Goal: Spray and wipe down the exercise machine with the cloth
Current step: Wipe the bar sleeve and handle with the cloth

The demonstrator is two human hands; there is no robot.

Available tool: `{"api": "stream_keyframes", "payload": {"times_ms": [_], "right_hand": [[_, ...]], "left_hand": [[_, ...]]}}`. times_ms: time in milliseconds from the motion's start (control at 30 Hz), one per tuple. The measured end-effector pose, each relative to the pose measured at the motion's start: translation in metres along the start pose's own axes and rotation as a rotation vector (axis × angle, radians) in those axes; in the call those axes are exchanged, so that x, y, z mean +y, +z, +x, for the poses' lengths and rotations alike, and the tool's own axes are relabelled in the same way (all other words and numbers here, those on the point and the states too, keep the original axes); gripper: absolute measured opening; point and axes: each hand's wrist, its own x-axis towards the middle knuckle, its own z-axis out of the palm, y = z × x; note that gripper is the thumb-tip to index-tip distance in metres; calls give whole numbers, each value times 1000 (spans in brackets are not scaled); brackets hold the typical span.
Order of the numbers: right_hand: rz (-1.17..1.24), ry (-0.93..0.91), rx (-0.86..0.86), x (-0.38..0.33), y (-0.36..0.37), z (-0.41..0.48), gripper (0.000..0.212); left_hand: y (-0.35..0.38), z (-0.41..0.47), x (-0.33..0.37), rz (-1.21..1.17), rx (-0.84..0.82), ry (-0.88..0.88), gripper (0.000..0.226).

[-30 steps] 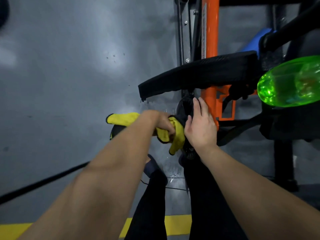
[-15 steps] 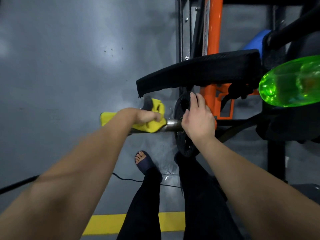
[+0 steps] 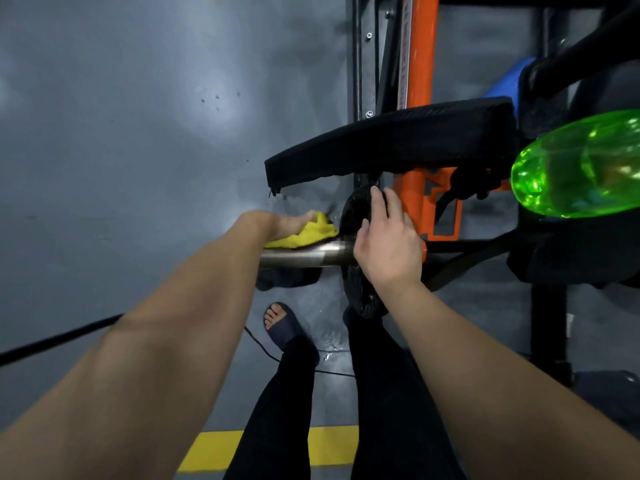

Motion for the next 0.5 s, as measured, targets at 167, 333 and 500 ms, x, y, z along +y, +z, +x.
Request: {"api": "stream_keyframes", "payload": {"times_ms": [167, 333, 500], "right_hand": [[-5, 22, 2, 0, -2, -1, 64], [25, 22, -14, -1, -2, -3, 64], [101, -1, -25, 3, -3, -1, 67]], "left_hand": [[0, 4, -3, 241, -170, 96, 41], [9, -15, 10, 259, -123, 89, 51], [28, 12, 36, -65, -16, 6, 77]]}}
